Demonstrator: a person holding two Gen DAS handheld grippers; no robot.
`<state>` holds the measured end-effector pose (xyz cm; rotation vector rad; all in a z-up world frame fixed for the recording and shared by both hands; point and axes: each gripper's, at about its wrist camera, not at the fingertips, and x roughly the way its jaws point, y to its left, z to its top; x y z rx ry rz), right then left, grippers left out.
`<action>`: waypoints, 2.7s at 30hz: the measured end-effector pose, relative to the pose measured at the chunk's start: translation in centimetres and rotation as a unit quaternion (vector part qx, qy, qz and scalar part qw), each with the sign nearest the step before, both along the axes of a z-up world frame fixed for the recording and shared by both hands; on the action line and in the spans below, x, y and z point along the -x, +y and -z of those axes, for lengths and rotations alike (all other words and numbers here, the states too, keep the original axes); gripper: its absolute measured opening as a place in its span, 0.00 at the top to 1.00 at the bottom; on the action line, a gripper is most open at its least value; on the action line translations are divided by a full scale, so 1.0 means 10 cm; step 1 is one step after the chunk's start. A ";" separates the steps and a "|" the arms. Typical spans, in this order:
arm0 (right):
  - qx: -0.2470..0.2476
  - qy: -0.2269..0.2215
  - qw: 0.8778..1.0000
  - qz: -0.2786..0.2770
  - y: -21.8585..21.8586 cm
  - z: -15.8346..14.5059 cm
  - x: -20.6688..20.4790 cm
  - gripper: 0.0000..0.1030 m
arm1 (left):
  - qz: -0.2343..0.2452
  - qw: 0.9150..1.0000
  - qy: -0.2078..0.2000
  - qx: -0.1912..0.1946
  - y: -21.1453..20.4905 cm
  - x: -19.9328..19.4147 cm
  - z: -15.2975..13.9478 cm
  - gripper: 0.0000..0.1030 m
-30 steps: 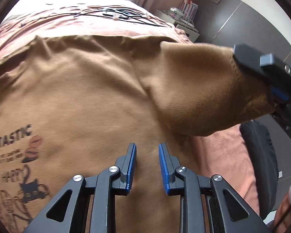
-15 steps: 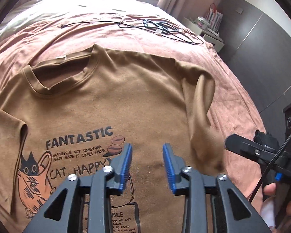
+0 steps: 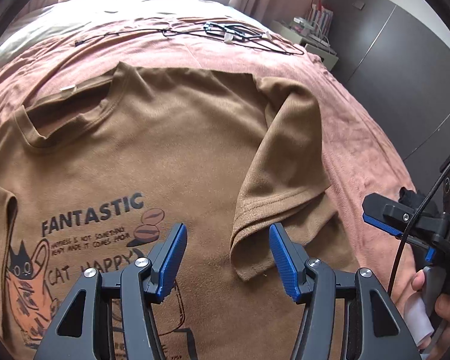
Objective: Fold small clothes
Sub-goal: 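Pinch the folded sleeve edge with the left gripper and smooth it flat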
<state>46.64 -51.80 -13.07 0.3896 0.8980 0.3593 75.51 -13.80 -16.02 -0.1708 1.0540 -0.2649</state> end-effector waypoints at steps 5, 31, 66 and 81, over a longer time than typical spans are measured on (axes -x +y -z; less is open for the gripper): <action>0.045 0.009 0.999 -0.016 0.16 0.07 -0.06 0.62 | -0.004 1.000 0.005 0.021 -0.02 -0.07 0.17 0.60; -0.021 0.007 1.000 -0.007 -0.12 0.15 0.03 0.81 | 0.017 1.000 -0.010 -0.007 0.05 0.06 -0.20 0.76; 0.041 -0.013 0.999 0.005 0.17 0.14 -0.18 0.47 | -0.014 1.000 -0.011 0.012 0.13 -0.31 -0.03 0.96; 0.023 -0.015 1.000 0.001 0.08 0.19 -0.18 0.47 | 0.008 0.998 -0.047 0.031 0.10 -0.25 -0.25 0.48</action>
